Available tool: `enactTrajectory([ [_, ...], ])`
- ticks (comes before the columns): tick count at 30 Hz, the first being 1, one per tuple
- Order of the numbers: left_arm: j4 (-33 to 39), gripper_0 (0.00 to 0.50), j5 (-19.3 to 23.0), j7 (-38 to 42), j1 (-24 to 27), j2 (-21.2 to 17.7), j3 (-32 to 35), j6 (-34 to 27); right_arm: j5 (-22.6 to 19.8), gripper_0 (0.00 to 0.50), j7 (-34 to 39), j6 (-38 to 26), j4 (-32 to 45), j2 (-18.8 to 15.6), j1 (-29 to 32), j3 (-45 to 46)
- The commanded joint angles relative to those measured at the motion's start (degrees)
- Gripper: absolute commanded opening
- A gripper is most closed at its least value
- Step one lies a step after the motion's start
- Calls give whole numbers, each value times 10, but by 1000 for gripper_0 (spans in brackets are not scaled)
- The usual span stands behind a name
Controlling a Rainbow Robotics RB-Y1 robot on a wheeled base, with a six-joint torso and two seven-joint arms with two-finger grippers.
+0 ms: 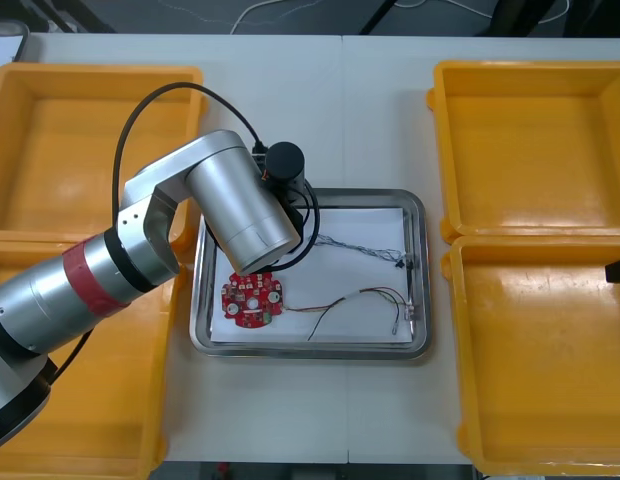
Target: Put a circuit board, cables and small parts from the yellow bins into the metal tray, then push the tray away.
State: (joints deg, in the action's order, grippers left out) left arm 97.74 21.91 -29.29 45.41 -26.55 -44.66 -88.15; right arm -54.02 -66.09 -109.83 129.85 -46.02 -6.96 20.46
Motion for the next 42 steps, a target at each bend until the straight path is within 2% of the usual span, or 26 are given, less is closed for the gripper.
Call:
enactTrajectory([
  [1, 51, 500, 16, 13, 33, 13, 40, -37, -17, 500, -17, -2, 11, -21, -11, 1],
  [7, 97, 500, 46, 7, 46, 9, 92, -106, -20, 500, -13, -2, 13, -21, -50, -36],
  [17, 158, 500, 145, -94, 56, -51, 230, -218, -49, 500, -18, -2, 13, -21, -138, -125],
  [22, 169, 500, 182, -147, 55, -90, 294, -218, -57, 500, -19, -2, 19, -21, -187, -193],
  [25, 171, 500, 188, -167, 49, -105, 317, -218, -59, 500, -21, -2, 22, -21, -213, -230],
  [28, 178, 500, 198, -210, 18, -139, 358, -218, -60, 500, -21, -2, 22, -21, -254, -294],
  [29, 178, 500, 198, -210, 18, -139, 358, -218, -60, 500, -21, -2, 22, -21, -254, -294],
  [30, 185, 500, 202, -234, -1, -158, 375, -218, -57, 500, -21, -2, 22, -21, -271, -325],
  [31, 185, 500, 202, -234, -1, -158, 375, -218, -57, 500, -21, -2, 22, -21, -271, -325],
  [32, 190, 500, 211, -260, -25, -178, 395, -218, -55, 500, -22, -2, 22, -19, -289, -359],
  [35, 199, 500, 227, -285, -67, -199, 437, -218, -42, 500, -24, -2, 22, -5, -313, -408],
  [42, 223, 500, 230, -353, -164, -210, 526, -218, -3, 500, -30, 0, 15, 38, -373, -518],
])
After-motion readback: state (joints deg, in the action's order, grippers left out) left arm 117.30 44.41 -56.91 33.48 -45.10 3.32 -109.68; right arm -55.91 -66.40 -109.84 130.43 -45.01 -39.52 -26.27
